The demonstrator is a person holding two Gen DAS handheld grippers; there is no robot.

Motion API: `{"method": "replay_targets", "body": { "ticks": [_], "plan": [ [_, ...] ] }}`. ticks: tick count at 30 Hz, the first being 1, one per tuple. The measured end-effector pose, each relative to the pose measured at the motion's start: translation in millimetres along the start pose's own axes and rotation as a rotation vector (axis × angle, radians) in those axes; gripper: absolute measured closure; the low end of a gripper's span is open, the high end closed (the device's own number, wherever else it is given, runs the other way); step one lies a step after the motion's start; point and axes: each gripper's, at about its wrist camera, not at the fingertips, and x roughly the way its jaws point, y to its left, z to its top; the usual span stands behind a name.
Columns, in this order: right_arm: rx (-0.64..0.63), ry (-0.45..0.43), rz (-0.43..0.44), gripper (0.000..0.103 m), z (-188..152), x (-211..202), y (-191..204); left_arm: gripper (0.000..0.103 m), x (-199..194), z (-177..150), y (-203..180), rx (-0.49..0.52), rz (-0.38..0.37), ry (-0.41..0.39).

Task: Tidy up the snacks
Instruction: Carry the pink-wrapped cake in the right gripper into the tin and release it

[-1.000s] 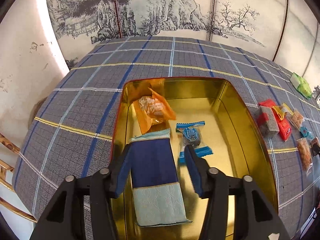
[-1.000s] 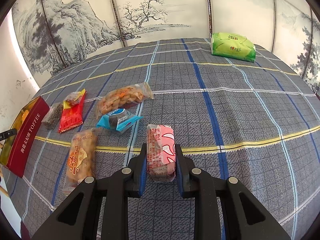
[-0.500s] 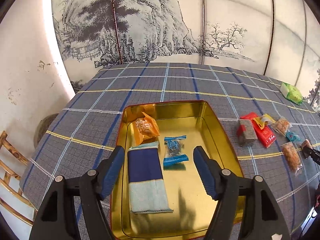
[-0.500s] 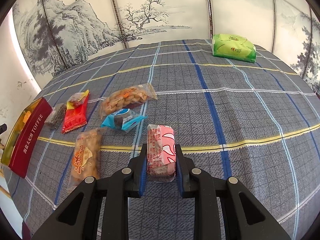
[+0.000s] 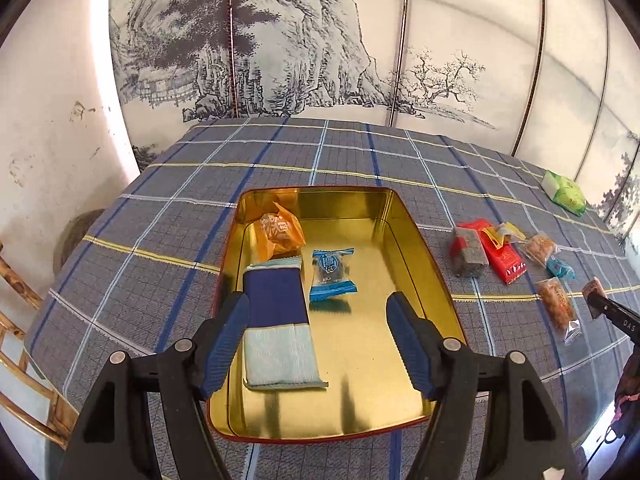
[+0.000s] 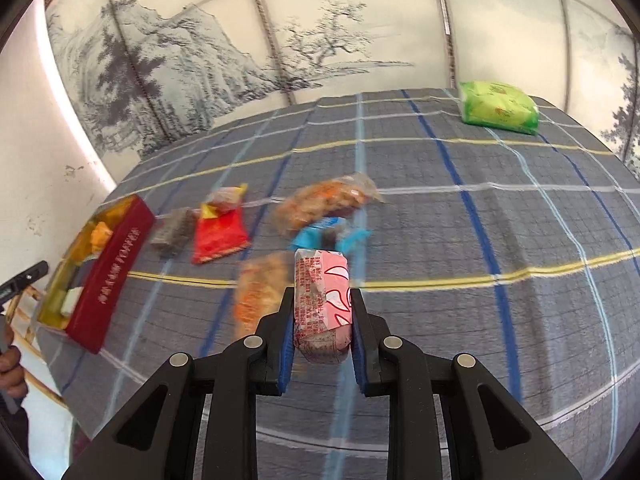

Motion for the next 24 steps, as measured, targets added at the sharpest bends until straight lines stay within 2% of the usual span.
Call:
{"method": "replay_targets", "body": {
  "ticks": [3, 11, 13, 19, 21, 24],
  "plan": [
    [-0.043, -0.012, 0.065, 0.078, 9, -9, 27, 0.034, -1, -1, 6, -0.012, 0.005, 0.006],
    [-0.145, 0.006, 0.264, 0.078, 33, -5, 118, 0.014, -11, -4, 19, -0.018, 0.039, -0.013],
    [-0.168, 0.024, 0.309, 0.078, 40, 5, 145, 0.008, -11, -3, 22, -0.026, 0.047, -0.006],
    [-0.244, 0.085, 0.404, 0.078, 56, 43, 210, 0.005, -14, -4, 28, -0.020, 0.079, 0.001],
    [-0.265, 0.107, 0.416, 0.078, 61, 57, 227, 0.001, -13, -4, 30, -0.018, 0.090, 0.009],
    [-0.280, 0.152, 0.429, 0.078, 71, 84, 248, 0.001, -9, -3, 35, -0.029, 0.082, 0.038]
  ]
}}
